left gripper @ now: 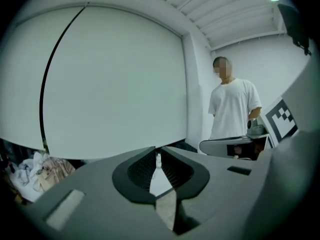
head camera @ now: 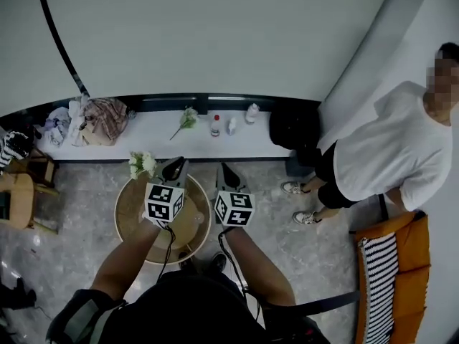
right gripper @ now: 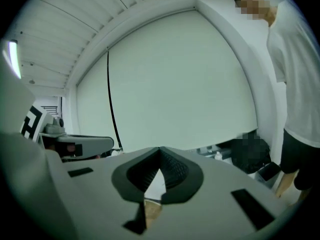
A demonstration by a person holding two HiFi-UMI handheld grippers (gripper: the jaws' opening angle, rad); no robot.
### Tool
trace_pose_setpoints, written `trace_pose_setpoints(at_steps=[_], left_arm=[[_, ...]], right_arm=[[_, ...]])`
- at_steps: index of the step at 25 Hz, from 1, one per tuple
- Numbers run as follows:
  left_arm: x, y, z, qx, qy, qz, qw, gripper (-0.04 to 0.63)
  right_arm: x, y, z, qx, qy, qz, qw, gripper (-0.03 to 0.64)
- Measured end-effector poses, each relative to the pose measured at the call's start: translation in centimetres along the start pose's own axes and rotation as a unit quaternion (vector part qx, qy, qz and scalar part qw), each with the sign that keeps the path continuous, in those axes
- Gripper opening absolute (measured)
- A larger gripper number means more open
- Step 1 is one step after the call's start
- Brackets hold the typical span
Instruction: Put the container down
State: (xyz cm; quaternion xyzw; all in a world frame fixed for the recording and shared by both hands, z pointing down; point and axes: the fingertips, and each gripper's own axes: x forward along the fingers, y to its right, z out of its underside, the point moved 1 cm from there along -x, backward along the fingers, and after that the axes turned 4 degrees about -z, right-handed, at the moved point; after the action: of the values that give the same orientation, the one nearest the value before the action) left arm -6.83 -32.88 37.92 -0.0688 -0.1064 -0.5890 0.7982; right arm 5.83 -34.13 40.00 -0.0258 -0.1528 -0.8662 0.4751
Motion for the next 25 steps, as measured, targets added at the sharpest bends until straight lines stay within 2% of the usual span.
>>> trace_pose_setpoints(at_steps=[4,10,15,25], left_arm=[[-1.0,0.6,-5.6,0.002,0.055,0.002,0.9985,0.035],[-2.3,1.4,-9.9,0.001,0.093,0.011,0.9956,0.035],[-3.1,1.8,-12.3,-0.010,0.116,0.021,0.9930,0.035],[-3.0,2.5,-12.4,-0.019,0.120,0.033,0.9921,0.035]], right_arm=[[-0.7,-1.6,-6.4,-0.023,0.065,-0.017,0.997,0.002],[-2.0,-4.5,-11.4,-0.043,0.115,-0.042,0.992,0.002],[-2.8,-5.2,-13.6,-0.031,0.130,-0.048,0.990,0.002],[-3.6,-5.0,-14.4,-0.037,0.142,-0.041,0.988,0.002]])
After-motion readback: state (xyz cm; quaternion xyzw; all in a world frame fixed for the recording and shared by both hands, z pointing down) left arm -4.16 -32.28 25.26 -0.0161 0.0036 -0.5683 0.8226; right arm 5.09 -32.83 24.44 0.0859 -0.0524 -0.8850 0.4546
